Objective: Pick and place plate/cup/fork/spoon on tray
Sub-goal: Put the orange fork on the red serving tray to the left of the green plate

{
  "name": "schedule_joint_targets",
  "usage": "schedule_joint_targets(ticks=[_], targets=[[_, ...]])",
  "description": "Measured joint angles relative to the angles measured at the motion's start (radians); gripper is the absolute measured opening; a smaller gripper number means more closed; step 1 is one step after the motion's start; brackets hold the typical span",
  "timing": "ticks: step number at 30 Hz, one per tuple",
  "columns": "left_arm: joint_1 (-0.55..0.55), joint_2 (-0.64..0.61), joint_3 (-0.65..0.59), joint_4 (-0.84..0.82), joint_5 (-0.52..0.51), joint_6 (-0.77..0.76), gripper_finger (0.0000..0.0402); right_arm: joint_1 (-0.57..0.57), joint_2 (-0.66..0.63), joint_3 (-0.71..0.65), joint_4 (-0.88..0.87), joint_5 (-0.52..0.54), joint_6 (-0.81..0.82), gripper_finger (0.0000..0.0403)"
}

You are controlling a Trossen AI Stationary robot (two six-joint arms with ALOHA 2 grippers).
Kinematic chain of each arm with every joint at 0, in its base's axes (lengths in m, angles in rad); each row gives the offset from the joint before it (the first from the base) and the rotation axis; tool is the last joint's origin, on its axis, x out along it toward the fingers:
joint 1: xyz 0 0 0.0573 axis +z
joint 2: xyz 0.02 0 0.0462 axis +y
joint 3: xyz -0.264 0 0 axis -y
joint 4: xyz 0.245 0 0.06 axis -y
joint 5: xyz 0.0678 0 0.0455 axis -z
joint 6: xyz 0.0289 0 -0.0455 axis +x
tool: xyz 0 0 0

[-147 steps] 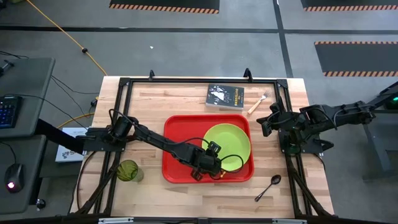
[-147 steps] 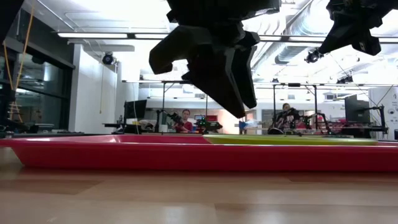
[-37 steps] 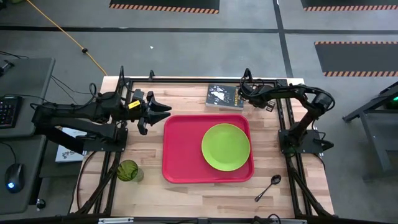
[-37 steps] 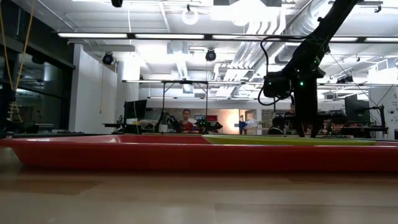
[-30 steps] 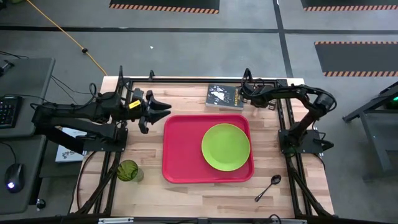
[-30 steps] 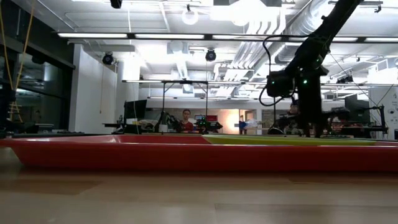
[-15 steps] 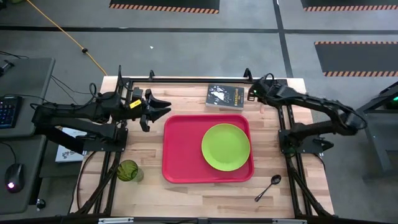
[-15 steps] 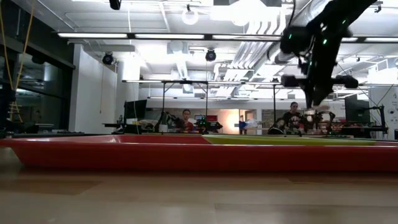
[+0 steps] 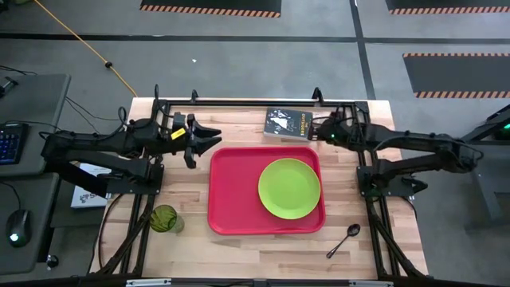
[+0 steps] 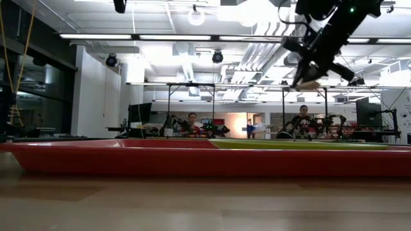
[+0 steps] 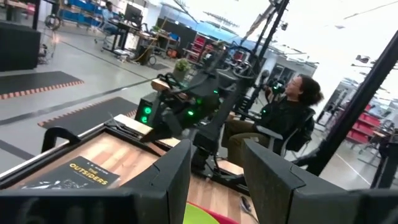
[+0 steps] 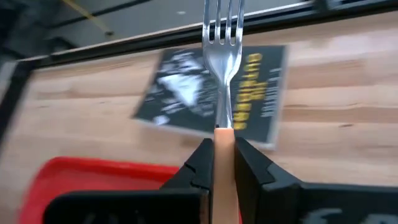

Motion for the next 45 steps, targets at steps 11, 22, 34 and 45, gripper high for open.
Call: schedule_joint_targets(ticks=[11, 22, 34, 45], targets=[[0.0, 0.0, 0.0, 0.001, -0.004, -0.001, 0.0131, 0.19, 0.012, 0.002, 0.265, -0.015, 0.004, 0.0016], [0.0, 0.0, 0.0, 0.03, -0.03, 0.015, 0.0131, 0.318, 0.012, 0.002, 0.41, -0.041, 0.03, 0.0016], [0.0, 0.0, 0.0, 0.061, -0.104, 0.014, 0.0131, 0.454, 0.215, 0.025, 0.601, -0.172, 0.112, 0.0016], [-0.001, 0.0, 0.0, 0.067, -0.105, 0.037, 0.0131, 0.526, 0.612, 0.429, 0.391, -0.123, 0.165, 0.002]])
